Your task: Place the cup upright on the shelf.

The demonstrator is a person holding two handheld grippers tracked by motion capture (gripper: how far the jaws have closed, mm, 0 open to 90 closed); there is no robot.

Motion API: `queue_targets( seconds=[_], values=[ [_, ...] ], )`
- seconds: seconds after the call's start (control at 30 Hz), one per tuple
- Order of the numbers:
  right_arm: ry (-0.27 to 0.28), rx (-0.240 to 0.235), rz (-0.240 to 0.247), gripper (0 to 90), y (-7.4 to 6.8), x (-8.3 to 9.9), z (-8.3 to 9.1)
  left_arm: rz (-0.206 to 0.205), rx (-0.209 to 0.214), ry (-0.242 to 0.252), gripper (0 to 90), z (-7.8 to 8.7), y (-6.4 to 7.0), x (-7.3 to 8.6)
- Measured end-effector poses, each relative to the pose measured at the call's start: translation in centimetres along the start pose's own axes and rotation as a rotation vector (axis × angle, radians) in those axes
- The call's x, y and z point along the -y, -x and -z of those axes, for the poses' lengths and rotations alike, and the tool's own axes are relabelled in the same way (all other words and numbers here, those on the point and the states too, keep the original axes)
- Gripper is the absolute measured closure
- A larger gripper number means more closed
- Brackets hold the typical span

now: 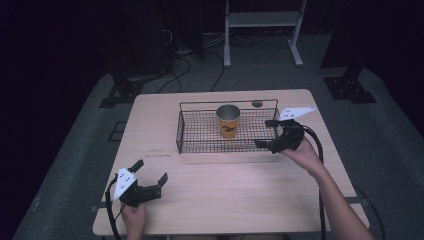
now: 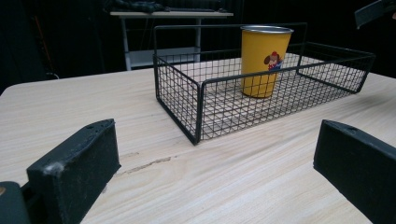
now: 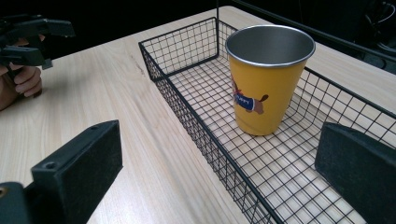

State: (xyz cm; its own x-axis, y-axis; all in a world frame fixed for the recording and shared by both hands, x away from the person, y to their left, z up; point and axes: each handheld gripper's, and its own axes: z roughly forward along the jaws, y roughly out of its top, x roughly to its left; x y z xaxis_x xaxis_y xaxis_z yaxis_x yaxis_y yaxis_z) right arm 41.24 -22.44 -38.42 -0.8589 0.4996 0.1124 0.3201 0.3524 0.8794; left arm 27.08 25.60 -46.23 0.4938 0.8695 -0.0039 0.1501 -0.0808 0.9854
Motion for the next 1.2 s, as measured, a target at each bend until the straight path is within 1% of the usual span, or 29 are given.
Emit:
queue_targets(
  seconds=[0.07, 0.27, 0.33, 0.4, 0.6, 0.67, 0.87, 0.93, 1.0, 1.2],
  values=[
    [0.009, 0.007, 0.004, 0.2, -0.2, 0.2, 0.2, 0.000, 0.000, 0.000, 0.0, 0.0, 0.0, 0.0],
    [0.015, 0.001, 0.000, 0.2, -0.5, 0.8, 0.5, 0.000, 0.000, 0.000, 0.0, 0.0, 0.0, 0.0],
    [0.004, -0.008, -0.003, 0.2, -0.6, 1.0, 0.6, -0.001, -0.001, 0.000, 0.0, 0.0, 0.0, 0.0],
    [0.012, -0.002, 0.001, 0.2, -0.8, 1.3, 0.7, -0.001, -0.001, 0.000, 0.0, 0.0, 0.0, 0.0],
    [0.002, -0.013, -0.009, 0.2, -1.0, 2.1, 0.9, -0.002, -0.001, 0.000, 0.0, 0.0, 0.0, 0.0],
    [0.012, -0.005, -0.006, 0.2, -1.2, 2.3, 1.0, -0.002, -0.001, -0.001, 0.0, 0.0, 0.0, 0.0],
    [0.007, -0.010, -0.015, 0.2, -1.3, 3.1, 1.2, -0.002, -0.001, 0.000, 0.0, 0.0, 0.0, 0.0],
    [0.004, -0.018, -0.021, 0.2, -1.3, 3.2, 1.2, -0.002, -0.002, -0.001, 0.0, 0.0, 0.0, 0.0],
    [0.015, -0.009, -0.019, 0.2, -1.5, 3.4, 1.3, -0.002, -0.002, 0.000, 0.0, 0.0, 0.0, 0.0],
    [0.020, -0.014, -0.023, 0.2, -1.8, 4.0, 1.7, -0.003, -0.002, 0.000, 0.0, 0.0, 0.0, 0.0]
  ],
)
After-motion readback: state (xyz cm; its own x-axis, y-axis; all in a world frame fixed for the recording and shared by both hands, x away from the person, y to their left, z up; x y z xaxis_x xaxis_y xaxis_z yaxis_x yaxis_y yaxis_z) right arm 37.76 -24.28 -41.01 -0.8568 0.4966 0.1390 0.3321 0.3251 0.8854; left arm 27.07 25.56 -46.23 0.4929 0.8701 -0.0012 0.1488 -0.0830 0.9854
